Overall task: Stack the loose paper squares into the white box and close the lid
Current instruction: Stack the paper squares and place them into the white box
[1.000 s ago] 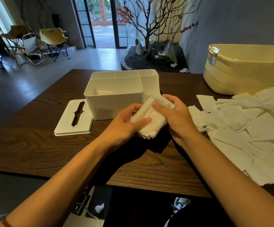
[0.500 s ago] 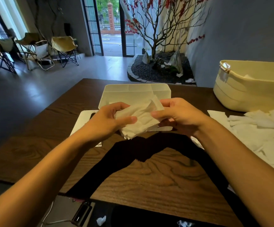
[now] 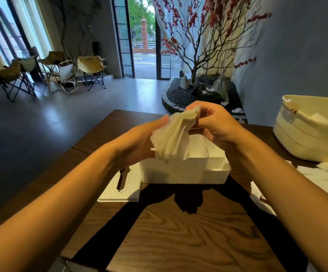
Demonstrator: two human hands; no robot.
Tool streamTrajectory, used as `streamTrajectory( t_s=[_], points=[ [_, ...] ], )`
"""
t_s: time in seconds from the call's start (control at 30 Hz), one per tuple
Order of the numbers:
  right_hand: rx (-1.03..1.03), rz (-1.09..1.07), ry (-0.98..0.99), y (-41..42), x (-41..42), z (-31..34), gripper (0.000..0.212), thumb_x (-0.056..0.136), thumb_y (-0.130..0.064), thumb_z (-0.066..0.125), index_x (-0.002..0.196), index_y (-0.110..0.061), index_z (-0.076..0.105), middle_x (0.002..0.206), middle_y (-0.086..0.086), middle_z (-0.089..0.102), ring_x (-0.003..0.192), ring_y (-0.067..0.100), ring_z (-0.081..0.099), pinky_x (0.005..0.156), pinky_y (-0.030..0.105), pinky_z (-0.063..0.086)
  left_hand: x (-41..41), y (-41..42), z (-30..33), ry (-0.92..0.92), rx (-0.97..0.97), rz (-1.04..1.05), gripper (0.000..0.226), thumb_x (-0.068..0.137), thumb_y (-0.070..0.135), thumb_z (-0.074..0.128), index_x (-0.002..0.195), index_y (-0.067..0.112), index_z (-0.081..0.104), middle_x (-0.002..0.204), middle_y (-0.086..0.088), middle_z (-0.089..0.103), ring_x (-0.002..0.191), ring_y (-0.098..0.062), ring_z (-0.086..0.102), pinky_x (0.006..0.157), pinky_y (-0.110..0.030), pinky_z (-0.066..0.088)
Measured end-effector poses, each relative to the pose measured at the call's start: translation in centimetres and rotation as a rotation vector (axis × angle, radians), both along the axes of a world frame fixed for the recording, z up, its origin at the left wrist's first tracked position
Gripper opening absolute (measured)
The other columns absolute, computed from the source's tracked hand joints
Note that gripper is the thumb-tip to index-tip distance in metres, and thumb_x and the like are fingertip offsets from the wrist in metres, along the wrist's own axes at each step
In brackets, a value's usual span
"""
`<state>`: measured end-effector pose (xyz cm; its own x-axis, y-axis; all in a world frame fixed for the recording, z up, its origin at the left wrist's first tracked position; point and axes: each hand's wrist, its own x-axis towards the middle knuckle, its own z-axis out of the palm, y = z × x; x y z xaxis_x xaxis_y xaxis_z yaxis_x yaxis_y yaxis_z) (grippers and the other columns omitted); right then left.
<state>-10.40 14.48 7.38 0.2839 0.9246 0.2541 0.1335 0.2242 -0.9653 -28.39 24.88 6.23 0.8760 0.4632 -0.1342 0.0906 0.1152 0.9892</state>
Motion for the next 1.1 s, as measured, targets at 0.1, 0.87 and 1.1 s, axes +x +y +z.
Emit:
streamTrajectory(
  t_s=[0.1,0.87,1.1],
  points=[
    [0.057,0.023,-0.009,0.8,0.0,0.2,0.03,0.072,0.014,0.059,0.076,-0.014,0.069,0.076,0.003,0.068,0.084,0.022,0.065,0.083,0.038,0.055,0.2,0.3,0.0,-0.062,-0.227,-0.067,0.036,0.085,0.04,0.06,0.11,0.016,0.072,0.105,-0.008,0.073,0.094,-0.023,0.07,0.08,-0.038,0.058],
    [-0.104,0.262,0.579,2.2,0.3,-1.3,0.026,0.093,-0.011,0.045,0.09,-0.011,0.071,0.115,0.02,0.067,0.102,0.033,0.067,0.089,0.047,0.058,1.6,-0.8,-0.7,-0.167,-0.116,-0.083,0.051,0.101,0.007,0.045,0.057,0.019,0.068,0.054,0.006,0.06,0.051,-0.006,0.059,0.054,-0.02,0.051],
    [-0.418,-0.111,0.422,2.1,-0.6,-1.7,0.055,0.097,-0.051,0.053,0.122,-0.004,0.064,0.107,0.018,0.073,0.099,0.032,0.069,0.088,0.045,0.057,1.4,1.5,-1.4,0.014,0.029,0.294,0.01,0.101,0.013,0.056,0.11,0.009,0.06,0.091,-0.006,0.073,0.067,-0.011,0.073,0.058,-0.02,0.055]
  ],
)
